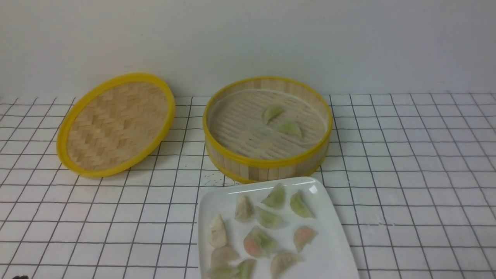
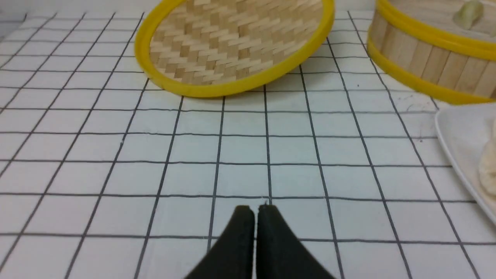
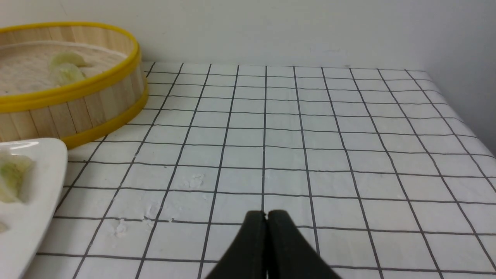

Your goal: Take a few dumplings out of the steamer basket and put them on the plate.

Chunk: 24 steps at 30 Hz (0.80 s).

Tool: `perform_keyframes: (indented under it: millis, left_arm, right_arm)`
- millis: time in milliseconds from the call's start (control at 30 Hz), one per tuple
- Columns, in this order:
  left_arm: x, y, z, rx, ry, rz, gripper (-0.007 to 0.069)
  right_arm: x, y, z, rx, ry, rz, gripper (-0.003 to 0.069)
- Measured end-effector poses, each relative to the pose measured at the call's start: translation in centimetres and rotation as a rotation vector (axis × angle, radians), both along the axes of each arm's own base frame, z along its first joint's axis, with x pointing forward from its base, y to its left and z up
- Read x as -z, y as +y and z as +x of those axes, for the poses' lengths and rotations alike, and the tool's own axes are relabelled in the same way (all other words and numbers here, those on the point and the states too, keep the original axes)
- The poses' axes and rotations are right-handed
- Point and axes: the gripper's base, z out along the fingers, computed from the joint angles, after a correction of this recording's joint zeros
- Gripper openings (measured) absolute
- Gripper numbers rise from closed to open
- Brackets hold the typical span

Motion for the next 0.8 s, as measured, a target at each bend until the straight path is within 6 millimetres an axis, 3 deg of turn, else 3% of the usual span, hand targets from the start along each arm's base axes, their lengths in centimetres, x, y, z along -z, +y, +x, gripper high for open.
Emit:
perform_keyframes:
  millis: [800]
  left_arm:
    - [-0.02,-0.16,0.0,-0.009,0.001,-0.068,-0.0006]
  right_arm:
    - [0.0,0.0,0.0,0.0,0.0,0.0,-0.0013]
